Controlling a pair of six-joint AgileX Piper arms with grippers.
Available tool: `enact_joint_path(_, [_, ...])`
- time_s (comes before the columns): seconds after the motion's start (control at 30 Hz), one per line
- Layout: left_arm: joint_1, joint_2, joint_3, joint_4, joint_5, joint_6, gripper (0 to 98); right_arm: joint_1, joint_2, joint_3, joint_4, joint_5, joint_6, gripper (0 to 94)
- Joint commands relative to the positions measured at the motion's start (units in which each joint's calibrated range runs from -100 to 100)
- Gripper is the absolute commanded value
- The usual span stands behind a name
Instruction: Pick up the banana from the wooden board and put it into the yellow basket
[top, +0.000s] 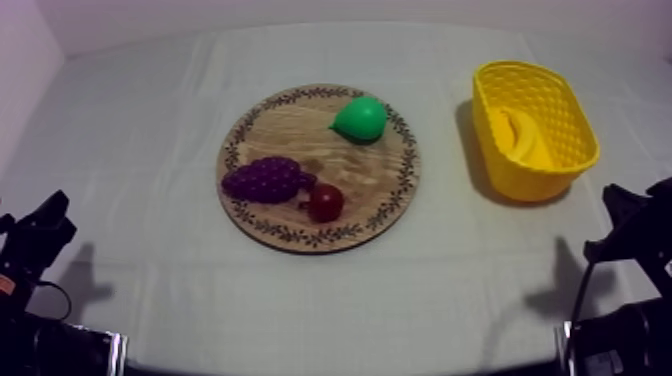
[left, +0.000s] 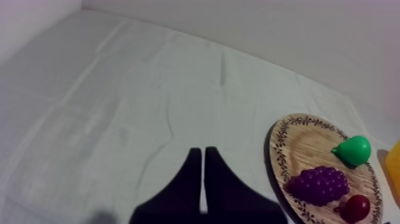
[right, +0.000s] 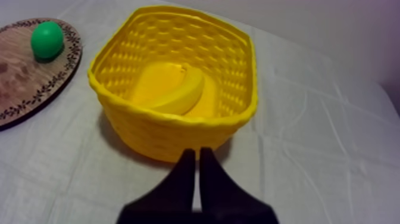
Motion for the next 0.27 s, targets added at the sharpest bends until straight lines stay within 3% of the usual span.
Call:
enact_joint_path(0.0, [0.00, -0.03, 0.03, -0.01, 0.00, 0.01, 0.1, -0.02, 0.00, 0.06, -0.02, -0.01, -0.15, 0.6])
enact_joint_path(0.23, [0.00, -0.03, 0.03, -0.01, 0.00, -0.03, 0.1, -0.03, 0.00, 0.06, -0.02, -0.01, -0.26, 0.6])
